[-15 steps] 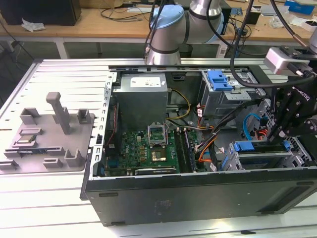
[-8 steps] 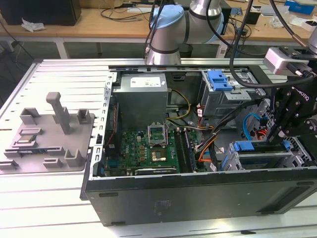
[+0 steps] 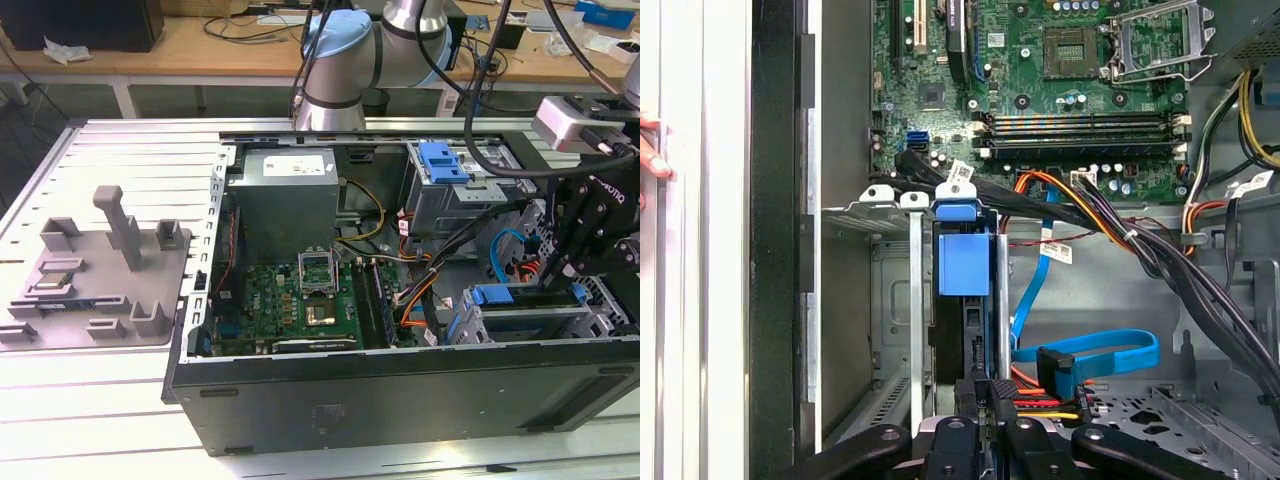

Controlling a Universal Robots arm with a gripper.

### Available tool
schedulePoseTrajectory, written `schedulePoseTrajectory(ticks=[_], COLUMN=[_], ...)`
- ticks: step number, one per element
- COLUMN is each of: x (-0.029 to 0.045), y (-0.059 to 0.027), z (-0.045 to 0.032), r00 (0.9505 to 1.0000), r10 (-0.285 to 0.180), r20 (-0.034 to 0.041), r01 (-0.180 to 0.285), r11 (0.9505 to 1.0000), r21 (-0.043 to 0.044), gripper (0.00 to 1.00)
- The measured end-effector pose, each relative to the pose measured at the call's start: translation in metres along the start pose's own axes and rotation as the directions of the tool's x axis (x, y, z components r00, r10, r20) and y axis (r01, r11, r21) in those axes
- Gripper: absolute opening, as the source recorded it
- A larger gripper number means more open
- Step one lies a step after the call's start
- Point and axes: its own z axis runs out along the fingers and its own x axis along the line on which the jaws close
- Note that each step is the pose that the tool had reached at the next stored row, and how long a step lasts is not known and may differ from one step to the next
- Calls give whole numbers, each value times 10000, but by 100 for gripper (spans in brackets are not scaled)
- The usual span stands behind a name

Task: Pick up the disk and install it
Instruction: 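Insert the first disk wire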

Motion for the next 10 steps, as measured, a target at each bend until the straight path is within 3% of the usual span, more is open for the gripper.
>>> schedulePoseTrajectory(ticks=[10], x=[-1], y=[-1], z=[19], r00=[10000], r10=[-42], r20=[-1], r01=[42], r11=[10000], r21=[3], gripper=[17])
